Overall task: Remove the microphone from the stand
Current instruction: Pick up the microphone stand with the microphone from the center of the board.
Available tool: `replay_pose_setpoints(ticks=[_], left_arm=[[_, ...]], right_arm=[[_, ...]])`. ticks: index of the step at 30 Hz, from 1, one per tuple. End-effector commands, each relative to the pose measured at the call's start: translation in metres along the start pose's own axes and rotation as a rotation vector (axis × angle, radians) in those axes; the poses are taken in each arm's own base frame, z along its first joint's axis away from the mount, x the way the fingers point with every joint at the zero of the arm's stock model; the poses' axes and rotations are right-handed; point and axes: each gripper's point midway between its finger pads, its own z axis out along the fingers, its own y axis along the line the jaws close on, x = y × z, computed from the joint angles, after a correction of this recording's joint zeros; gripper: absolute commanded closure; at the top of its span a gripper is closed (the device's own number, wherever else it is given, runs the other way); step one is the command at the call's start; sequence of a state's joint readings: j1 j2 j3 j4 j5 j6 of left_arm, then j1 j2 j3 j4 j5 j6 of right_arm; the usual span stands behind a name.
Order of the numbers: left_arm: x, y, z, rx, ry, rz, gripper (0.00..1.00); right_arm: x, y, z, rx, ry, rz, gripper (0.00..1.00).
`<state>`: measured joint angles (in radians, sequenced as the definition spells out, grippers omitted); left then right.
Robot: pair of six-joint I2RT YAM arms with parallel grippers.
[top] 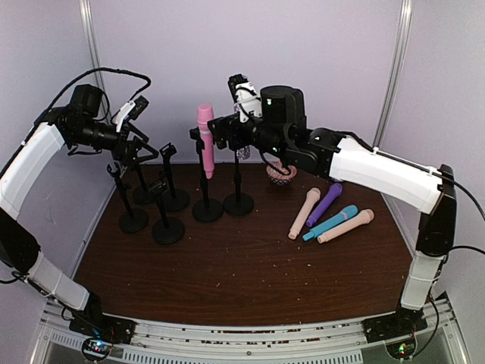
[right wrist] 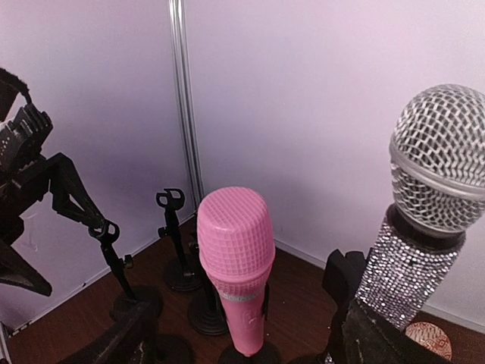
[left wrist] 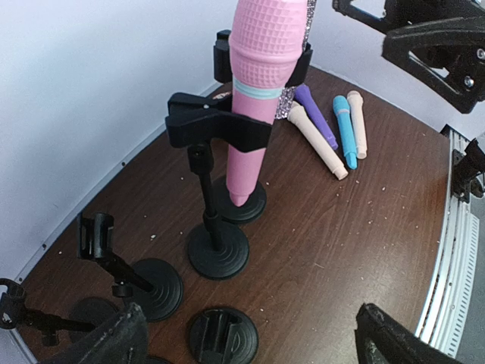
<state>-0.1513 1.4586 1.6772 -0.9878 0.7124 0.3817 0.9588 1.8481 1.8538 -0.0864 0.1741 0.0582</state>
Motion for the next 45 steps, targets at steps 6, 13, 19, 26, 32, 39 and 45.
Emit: replay_pose_setpoints(ticks=[6,13,19,26,32,39,45], left_arm=[[0.001,-0.001,-0.002,0.005,0.001,0.018,0.02],[0.003,0.002,0.001,0.006,0.008,0.012,0.03],[0.006,0.0,0.0,0.0,0.013,0.014,0.03],[0.008,-0.002,-0.002,-0.008,0.017,0.023,0.03],[0.012,-0.006,-0.003,0.005,0.017,0.023,0.02],[0.018,-0.01,-0.001,0.021,0.027,0.018,0.02],[0.012,-0.011,-0.001,0.034,0.013,-0.035,0.02]], right_arm=[[0.02,0.018,0.043,-0.025,0.014,0.029,0.17],[0.023,0.014,0.062,0.021,-0.015,0.038,0.19],[0.024,0.008,0.074,0.073,-0.046,0.046,0.27],[0.023,0.008,0.078,0.07,-0.061,0.069,0.5],[0.011,0.011,0.072,0.041,-0.074,0.081,0.63],[-0.017,0.02,0.047,-0.038,-0.11,0.087,0.78],[-0.036,0.03,0.017,-0.131,-0.123,0.084,0.79]])
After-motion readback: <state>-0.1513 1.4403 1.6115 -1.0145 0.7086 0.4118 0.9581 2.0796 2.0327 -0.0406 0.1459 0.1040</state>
